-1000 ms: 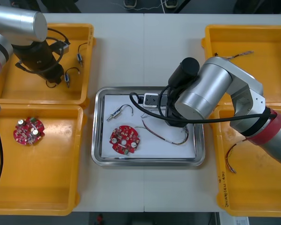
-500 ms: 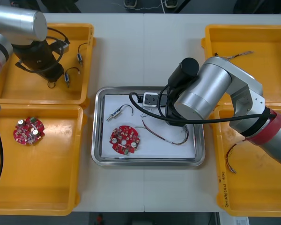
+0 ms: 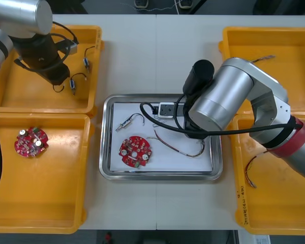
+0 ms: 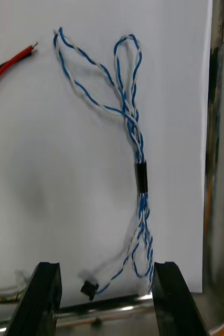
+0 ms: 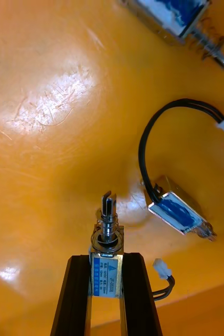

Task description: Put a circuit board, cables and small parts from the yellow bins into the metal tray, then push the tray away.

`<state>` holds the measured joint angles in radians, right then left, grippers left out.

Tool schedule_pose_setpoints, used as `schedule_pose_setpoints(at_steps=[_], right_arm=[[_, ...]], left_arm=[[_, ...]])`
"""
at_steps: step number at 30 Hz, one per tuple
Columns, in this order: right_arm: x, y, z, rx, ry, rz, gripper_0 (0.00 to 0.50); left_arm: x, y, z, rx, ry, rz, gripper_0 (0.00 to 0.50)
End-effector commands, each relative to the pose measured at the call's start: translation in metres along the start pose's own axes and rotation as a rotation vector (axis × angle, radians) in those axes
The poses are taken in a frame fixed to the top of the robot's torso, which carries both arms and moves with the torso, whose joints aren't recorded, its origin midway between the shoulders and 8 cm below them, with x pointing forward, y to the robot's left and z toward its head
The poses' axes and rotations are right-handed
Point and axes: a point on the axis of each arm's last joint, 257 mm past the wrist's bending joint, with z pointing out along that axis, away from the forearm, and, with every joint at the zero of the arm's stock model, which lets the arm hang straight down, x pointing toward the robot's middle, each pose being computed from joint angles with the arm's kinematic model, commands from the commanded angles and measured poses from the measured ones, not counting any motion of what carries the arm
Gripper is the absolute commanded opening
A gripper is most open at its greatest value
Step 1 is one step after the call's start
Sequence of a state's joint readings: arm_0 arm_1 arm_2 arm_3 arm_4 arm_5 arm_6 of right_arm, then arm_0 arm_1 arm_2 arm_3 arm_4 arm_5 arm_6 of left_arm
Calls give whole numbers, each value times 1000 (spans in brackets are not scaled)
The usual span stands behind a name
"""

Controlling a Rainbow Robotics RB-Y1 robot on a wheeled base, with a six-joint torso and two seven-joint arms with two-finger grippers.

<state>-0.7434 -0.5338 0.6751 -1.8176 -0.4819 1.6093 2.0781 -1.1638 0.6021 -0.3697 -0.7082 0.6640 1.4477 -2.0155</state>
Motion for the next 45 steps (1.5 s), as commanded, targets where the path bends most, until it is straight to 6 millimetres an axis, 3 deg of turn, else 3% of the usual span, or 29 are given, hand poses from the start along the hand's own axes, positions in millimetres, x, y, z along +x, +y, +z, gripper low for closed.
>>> schedule_pose_setpoints(at_steps=[1,10,15,20,23,25,31,33,41,42,45], right_arm=[[-14,-11,-35,22,-39,20,500],[8,-14,-76,18,7,78,500],[6,-40,-108,102,-67,135,500],[20,-64,-131,160,-107,206,500],[37,-76,-140,172,-119,286,500],[59,-85,-148,173,-137,406,500],[110,-89,-163,171,-169,677,500],[118,-88,-164,171,-171,721,500],[182,-72,-173,195,-159,1036,500],[182,-72,-173,195,-159,1036,500],[210,-61,-175,183,-141,1142,500]], left_arm=[[-19,31,-57,-53,-58,62,0],[-17,17,-85,-46,-24,24,0],[-14,-9,-92,-33,-18,-8,0],[-16,-42,-99,5,-29,-50,1],[-16,-57,-102,1,-25,-53,1],[-17,-79,-103,15,-22,-59,1],[-23,-121,-105,40,-18,-106,0],[-25,-129,-105,45,-22,-112,0],[-31,-184,-103,65,-37,-146,0],[-31,-184,-103,65,-37,-146,0],[-32,-210,-99,91,-32,-172,1]])
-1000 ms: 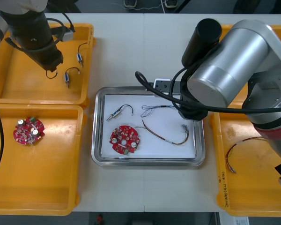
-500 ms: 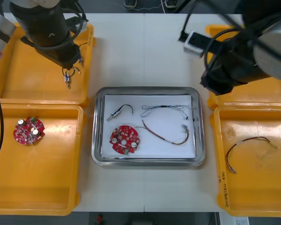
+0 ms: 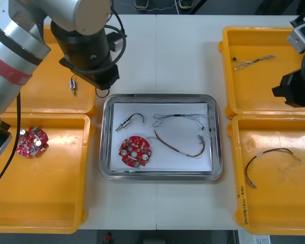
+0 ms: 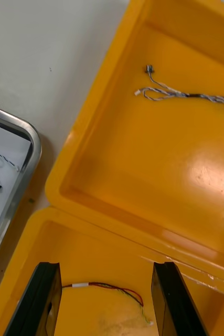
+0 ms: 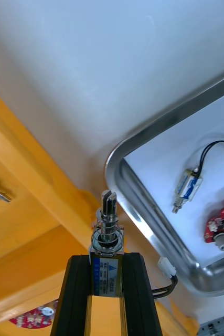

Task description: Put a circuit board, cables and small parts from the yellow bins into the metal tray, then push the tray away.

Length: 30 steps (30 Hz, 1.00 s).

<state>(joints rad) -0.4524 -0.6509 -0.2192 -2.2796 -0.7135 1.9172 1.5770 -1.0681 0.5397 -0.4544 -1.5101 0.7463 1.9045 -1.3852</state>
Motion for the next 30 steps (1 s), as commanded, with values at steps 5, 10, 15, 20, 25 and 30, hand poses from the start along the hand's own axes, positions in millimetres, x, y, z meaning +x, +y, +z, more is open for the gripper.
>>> schedule_pose_setpoints(at_steps=[5,10,15,20,25,30], right_arm=[[58,-53,-26,68,44,263,500],[86,-65,-28,103,80,366,500],[109,-66,-26,115,120,464,500],[129,-62,-22,117,164,540,500],[150,-56,-19,107,207,588,500],[158,-52,-16,97,217,627,500]], left_arm=[[-2,-73,16,81,0,-174,2],[-7,-99,33,101,-23,-192,1],[-9,-119,47,121,-39,-215,1],[-7,-129,61,146,-24,-236,1],[-4,-133,76,193,16,-276,0],[-3,-132,88,160,5,-264,1]])
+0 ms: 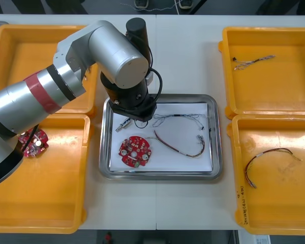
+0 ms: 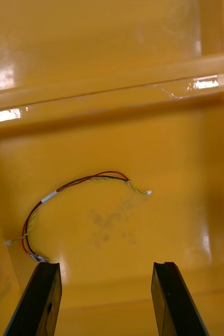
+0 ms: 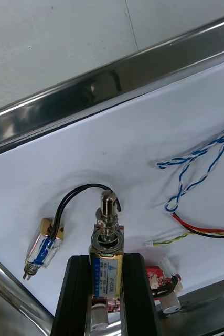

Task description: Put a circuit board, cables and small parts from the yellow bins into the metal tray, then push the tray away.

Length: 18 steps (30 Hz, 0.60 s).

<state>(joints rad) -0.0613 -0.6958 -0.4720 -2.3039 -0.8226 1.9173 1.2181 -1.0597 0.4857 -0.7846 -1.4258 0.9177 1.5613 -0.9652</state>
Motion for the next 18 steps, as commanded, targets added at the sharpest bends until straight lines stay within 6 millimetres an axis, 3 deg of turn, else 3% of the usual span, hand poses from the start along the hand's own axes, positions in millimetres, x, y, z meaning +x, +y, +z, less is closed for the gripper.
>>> schedule_pose_setpoints(at_steps=[1,18], right_arm=[[3,-11,-8,23,-18,53,500],[16,5,0,-12,28,40,500]], left_arm=[[3,-16,12,0,-12,-53,1],[9,-11,36,-14,-19,-56,1]])
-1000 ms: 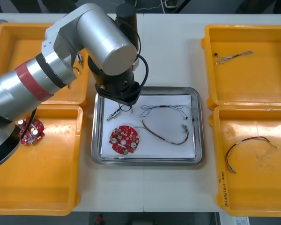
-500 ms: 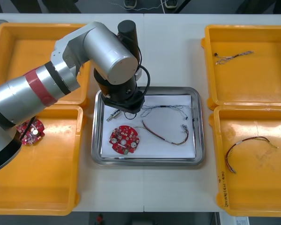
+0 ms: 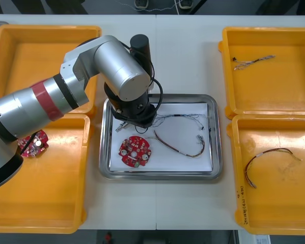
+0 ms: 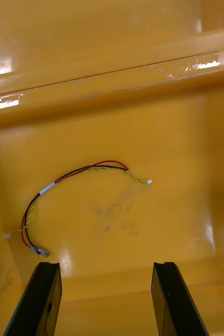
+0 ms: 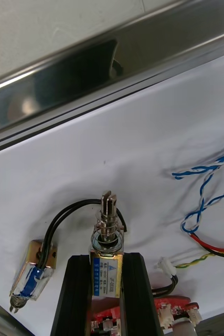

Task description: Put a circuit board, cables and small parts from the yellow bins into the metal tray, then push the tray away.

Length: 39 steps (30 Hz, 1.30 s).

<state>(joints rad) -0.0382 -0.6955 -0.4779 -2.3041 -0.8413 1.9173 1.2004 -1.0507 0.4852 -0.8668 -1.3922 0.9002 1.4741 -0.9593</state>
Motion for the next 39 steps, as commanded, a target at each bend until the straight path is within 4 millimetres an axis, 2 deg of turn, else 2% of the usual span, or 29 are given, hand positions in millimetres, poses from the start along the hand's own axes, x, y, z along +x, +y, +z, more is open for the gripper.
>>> schedule_pose_setpoints(at_steps=[1,3,5,7,16,21,24,28,32,35,39], right_arm=[[6,6,-2,-5,4,18,500],[7,7,-2,-5,3,16,500],[7,8,-2,-5,5,17,500],[8,9,-2,-5,6,16,500],[8,12,-2,0,2,3,500],[8,12,-1,11,-3,-6,500],[8,14,-1,10,-3,-10,500],[8,15,-2,7,-4,-16,500],[8,17,-3,4,-6,-20,500],[8,20,-5,3,-15,-32,500],[7,29,-11,-2,-29,-77,500]], left_arm=[[3,-13,9,5,-11,-69,2],[4,-14,10,7,-7,-72,22],[4,-14,9,8,-7,-77,347],[4,-14,9,10,-7,-82,500],[-2,-20,2,37,-18,-110,500],[-11,-14,-22,53,-21,-140,500],[-15,-5,-43,51,-19,-155,500],[-17,7,-62,39,-23,-170,500],[-16,31,-87,10,-20,-197,500],[-14,41,-99,0,-16,-206,500],[-3,69,-122,-41,13,-194,500]])
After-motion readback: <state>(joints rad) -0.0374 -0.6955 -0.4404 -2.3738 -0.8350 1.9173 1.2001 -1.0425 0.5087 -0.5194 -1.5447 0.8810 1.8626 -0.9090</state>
